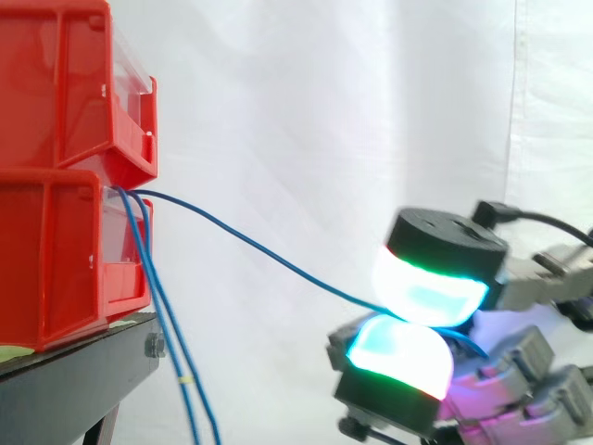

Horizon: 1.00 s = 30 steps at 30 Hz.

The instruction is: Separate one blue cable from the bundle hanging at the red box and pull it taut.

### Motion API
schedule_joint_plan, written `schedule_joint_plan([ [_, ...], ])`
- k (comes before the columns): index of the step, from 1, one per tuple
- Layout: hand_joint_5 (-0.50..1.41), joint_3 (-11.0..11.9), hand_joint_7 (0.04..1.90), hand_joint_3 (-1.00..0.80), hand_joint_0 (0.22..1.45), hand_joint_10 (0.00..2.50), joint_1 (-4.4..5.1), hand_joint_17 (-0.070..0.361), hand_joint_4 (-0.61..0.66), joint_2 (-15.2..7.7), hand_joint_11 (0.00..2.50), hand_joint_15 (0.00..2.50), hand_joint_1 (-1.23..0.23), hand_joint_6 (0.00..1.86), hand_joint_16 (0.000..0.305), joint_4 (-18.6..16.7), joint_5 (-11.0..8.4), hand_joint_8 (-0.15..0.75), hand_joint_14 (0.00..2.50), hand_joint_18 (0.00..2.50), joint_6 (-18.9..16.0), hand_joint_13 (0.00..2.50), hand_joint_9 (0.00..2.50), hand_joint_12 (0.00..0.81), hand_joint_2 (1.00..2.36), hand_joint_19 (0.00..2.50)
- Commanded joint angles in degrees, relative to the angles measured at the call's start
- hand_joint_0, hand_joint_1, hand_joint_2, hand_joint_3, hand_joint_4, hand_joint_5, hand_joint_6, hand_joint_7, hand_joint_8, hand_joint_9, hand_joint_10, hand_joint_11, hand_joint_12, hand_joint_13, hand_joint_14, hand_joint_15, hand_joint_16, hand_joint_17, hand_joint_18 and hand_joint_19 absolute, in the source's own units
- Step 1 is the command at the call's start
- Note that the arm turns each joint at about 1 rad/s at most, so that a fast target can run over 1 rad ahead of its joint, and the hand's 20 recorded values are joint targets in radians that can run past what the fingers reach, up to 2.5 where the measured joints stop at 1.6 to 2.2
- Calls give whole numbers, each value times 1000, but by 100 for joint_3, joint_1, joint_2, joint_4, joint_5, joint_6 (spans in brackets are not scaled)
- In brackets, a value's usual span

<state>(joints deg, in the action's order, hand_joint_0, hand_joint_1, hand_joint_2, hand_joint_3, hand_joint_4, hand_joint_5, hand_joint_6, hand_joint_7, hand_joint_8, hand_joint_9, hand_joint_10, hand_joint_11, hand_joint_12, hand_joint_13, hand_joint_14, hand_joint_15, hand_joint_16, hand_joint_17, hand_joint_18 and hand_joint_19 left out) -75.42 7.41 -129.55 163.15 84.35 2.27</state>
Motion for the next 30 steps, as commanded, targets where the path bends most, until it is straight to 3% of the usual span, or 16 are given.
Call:
schedule_joint_plan([
  [1,-124,-403,1266,-34,635,1471,-12,119,-80,194,1361,1455,-819,923,53,-328,46,367,1108,1384,19,1321,1013,386,1015,1158],
  [3,-124,-816,1272,-36,635,1468,15,120,-79,466,1365,1457,-819,922,53,-662,-112,366,1108,1383,80,1320,1013,385,1015,1158],
  [5,-124,-1203,1261,-33,635,1468,24,119,-80,730,1365,1457,-818,923,53,-864,-429,362,1108,1382,177,1322,1011,395,1015,1160],
  [7,-124,-1396,1273,-35,635,1467,32,119,-77,870,1361,1455,-819,922,53,-952,-622,364,1112,1380,195,1319,1013,384,1015,1150],
  [12,-124,-1431,1264,-37,637,1464,41,117,-83,888,1369,1463,-818,923,52,-979,-666,368,1113,1378,98,1314,1014,384,1015,1157],
  [18,-120,-1431,1275,-21,636,1466,59,119,-85,888,1362,1451,-821,922,53,-1365,-727,367,1111,1369,133,1309,1013,390,1015,1120],
  [24,-120,-1431,1276,-25,639,1465,85,118,-79,888,1346,1455,-821,923,52,-1383,-763,364,1104,1357,537,1310,1013,390,1014,1114],
  [30,-119,-1431,1263,-29,639,1466,85,116,-78,888,1331,1455,-820,923,52,-1365,-763,373,1088,1338,660,1306,1014,384,1013,1088],
])
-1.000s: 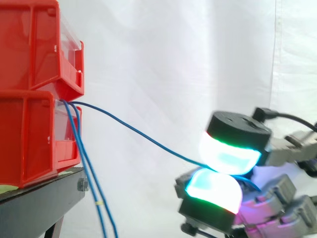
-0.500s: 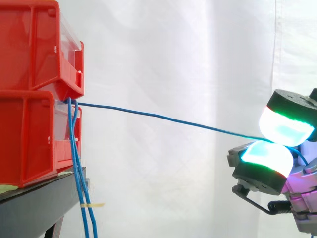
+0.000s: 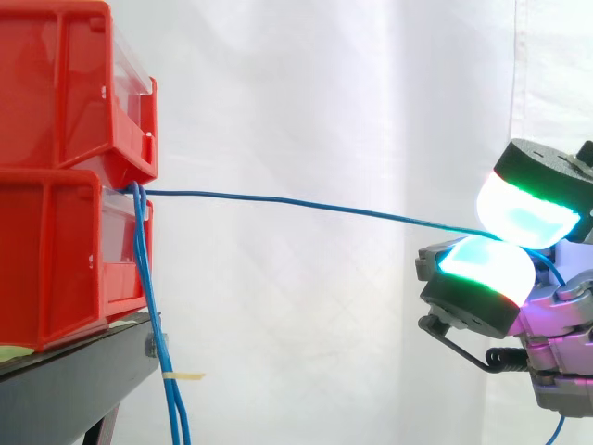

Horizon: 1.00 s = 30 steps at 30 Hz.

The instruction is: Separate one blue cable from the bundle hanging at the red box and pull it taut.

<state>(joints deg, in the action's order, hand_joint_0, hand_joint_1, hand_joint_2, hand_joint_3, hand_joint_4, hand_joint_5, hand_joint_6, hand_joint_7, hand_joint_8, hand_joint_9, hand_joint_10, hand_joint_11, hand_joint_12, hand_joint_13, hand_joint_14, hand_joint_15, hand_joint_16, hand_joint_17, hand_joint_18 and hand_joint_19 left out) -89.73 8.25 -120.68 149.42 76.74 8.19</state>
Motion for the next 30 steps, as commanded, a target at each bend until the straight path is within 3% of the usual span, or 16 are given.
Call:
schedule_joint_plan([
  [1,-119,0,1246,-32,639,1438,1,117,-75,1,1318,1516,-821,924,52,8,-1,373,901,1311,68,1320,1013,390,1013,1062],
  [14,-117,0,1259,-18,637,1371,1,117,-70,1,1334,1511,-819,922,52,8,-1,365,886,1314,68,1352,1064,391,1013,1080],
  [19,-105,0,1250,21,637,1463,1,124,-96,1,1292,1497,-830,925,55,8,-1,372,968,1352,68,1363,1113,401,1007,1058],
  [25,-103,0,1235,22,638,1279,1,125,-98,1,1269,1499,-831,926,55,8,-1,369,958,1361,68,1349,1113,398,1005,1041],
  [30,-101,0,1205,25,633,1350,1,127,-83,1,1262,1471,-819,929,56,8,-1,391,988,1378,68,1346,1130,416,1002,1028],
])
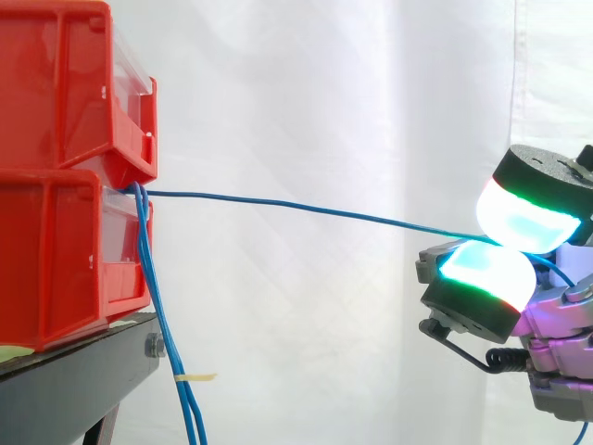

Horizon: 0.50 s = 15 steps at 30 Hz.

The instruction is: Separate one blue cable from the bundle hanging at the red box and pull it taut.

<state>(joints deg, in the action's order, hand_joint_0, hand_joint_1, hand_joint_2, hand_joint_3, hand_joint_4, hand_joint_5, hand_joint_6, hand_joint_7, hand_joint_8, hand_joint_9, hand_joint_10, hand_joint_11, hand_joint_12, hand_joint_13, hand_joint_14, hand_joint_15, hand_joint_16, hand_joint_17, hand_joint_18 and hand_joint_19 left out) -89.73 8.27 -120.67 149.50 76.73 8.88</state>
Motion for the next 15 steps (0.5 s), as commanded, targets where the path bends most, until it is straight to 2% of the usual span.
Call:
schedule_joint_plan([
  [1,-101,0,1203,25,633,1372,0,128,-86,0,1241,1455,-818,929,57,0,0,393,992,1383,0,1349,1123,421,1002,1027],
  [15,-103,0,1192,19,624,1511,0,131,-72,0,1222,1468,-796,931,58,0,0,398,1033,1402,0,1341,1090,415,1003,1038],
])
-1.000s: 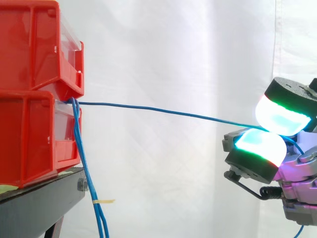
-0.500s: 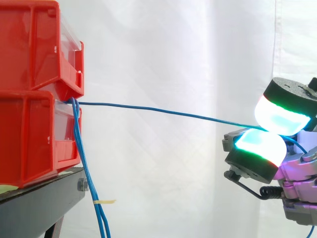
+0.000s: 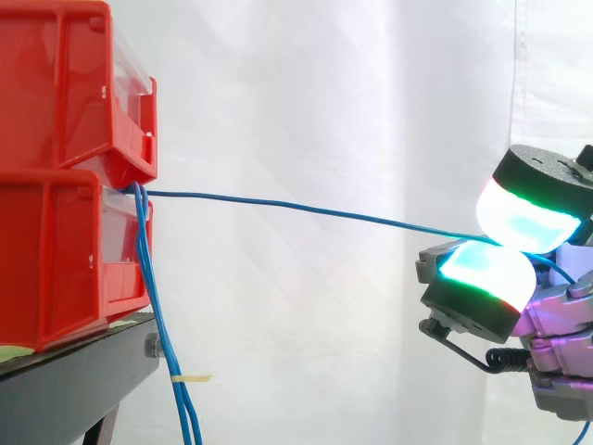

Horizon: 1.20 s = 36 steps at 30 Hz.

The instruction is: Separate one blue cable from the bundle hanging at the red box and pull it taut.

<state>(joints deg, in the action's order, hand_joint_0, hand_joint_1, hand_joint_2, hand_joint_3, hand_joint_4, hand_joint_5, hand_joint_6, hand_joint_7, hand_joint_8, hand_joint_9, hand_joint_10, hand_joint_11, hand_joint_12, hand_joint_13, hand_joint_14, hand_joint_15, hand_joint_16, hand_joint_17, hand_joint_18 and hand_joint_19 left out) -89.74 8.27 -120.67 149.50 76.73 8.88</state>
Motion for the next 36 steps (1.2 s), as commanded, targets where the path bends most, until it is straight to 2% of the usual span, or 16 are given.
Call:
schedule_joint_plan([
  [1,-104,0,1197,17,624,1514,0,130,-71,0,1242,1475,-795,931,58,0,0,391,1038,1402,0,1340,1086,421,1003,1037],
  [16,-106,0,1191,12,618,1603,0,134,-57,-9,1198,1396,-786,931,59,0,0,403,1166,1390,0,1277,1037,425,1003,1047],
  [36,-105,0,1186,5,613,1644,0,135,-42,0,1174,1365,-779,929,60,0,0,405,1199,1408,0,1285,1041,429,1004,1039],
])
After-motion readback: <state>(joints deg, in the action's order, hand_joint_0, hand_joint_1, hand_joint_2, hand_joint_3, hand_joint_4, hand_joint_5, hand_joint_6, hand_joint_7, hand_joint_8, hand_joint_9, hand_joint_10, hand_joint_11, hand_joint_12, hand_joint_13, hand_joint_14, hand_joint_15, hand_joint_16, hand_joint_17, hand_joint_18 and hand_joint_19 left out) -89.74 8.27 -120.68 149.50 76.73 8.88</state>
